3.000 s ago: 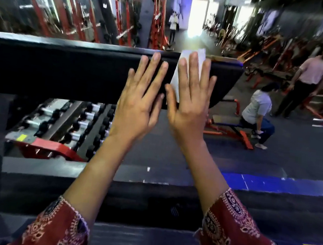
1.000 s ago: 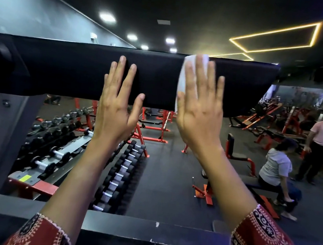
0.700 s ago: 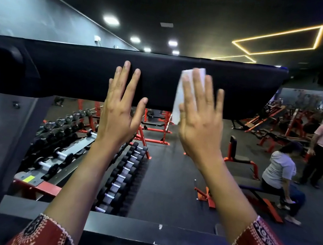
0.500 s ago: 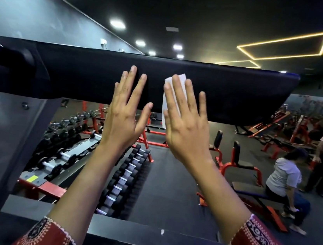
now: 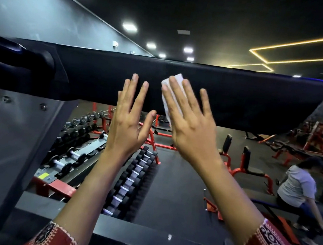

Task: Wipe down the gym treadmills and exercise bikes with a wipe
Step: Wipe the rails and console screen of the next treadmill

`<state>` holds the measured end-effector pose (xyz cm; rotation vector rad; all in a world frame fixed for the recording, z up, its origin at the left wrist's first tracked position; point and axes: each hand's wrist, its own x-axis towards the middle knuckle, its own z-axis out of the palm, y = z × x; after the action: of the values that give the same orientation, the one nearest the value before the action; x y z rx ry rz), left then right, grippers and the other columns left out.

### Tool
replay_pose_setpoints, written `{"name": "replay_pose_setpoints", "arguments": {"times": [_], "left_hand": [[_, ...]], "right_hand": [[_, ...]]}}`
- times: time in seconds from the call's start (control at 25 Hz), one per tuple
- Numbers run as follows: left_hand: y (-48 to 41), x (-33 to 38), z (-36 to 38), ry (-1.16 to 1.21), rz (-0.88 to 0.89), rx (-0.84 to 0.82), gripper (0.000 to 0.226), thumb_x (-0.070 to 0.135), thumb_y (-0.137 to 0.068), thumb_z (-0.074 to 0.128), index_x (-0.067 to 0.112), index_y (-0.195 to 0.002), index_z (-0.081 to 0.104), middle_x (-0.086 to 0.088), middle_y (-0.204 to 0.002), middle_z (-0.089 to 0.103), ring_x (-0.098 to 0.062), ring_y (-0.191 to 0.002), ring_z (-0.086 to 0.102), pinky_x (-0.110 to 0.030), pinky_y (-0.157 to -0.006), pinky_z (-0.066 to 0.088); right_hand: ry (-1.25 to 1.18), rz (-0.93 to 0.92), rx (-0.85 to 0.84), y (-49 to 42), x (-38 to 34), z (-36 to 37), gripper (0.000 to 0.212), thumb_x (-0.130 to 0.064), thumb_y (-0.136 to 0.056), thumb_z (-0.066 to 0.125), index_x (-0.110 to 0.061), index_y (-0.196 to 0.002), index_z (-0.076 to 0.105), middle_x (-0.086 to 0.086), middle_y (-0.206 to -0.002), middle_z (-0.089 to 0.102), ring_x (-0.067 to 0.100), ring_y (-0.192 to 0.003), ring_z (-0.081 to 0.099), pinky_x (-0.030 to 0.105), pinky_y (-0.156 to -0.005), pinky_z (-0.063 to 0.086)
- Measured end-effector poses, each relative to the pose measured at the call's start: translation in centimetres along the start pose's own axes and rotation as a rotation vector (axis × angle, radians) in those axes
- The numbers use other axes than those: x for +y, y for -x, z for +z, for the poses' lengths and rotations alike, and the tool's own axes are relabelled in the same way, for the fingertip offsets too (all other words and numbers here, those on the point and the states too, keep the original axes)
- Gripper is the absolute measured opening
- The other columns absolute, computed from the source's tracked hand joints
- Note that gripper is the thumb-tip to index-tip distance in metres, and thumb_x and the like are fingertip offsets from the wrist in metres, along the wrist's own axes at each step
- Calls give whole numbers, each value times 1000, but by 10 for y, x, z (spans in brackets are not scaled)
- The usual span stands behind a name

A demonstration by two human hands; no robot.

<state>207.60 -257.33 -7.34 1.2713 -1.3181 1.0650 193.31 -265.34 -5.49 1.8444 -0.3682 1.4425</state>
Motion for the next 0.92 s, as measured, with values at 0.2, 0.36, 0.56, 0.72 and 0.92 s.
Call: {"name": "replay_pose_setpoints", "arguments": {"times": [0.2,0.36,0.56,0.72,0.92], "left_hand": [[9,5,4,-5,43,-4,56,23,-96,48,-4,-142,33,-25,-151,22,-34,-143,14,-42,-119,14],[9,19,14,11,93,12,54,22,-96,48,-7,-139,36,-29,-149,25,-39,-141,17,-41,-119,14],[7,41,29,33,112,12,53,24,-96,46,-4,-140,35,-26,-149,26,-37,-141,18,-36,-119,9],[4,65,45,53,158,12,53,21,-95,50,-2,-140,37,-25,-149,27,-36,-141,19,-39,-119,10],[-6,85,57,58,238,34,48,23,-97,45,0,-139,41,-22,-147,33,-34,-140,22,-38,-119,10]], "right_hand": [[1,47,8,26,13,-5,60,-5,-91,49,-8,-148,31,10,-155,24,28,-145,18,46,-118,7],[18,258,77,40,20,-9,58,-8,-95,47,-6,-149,26,9,-156,21,21,-146,-4,44,-118,1],[7,346,130,54,35,-14,55,-5,-95,44,-4,-148,27,13,-155,24,18,-146,-7,43,-118,-1],[17,286,104,64,51,-22,59,-2,-92,50,-4,-147,28,10,-154,23,18,-147,-3,44,-119,5],[-50,464,180,64,70,-36,47,-15,-102,35,0,-146,29,21,-153,27,23,-145,5,43,-120,6]]}}
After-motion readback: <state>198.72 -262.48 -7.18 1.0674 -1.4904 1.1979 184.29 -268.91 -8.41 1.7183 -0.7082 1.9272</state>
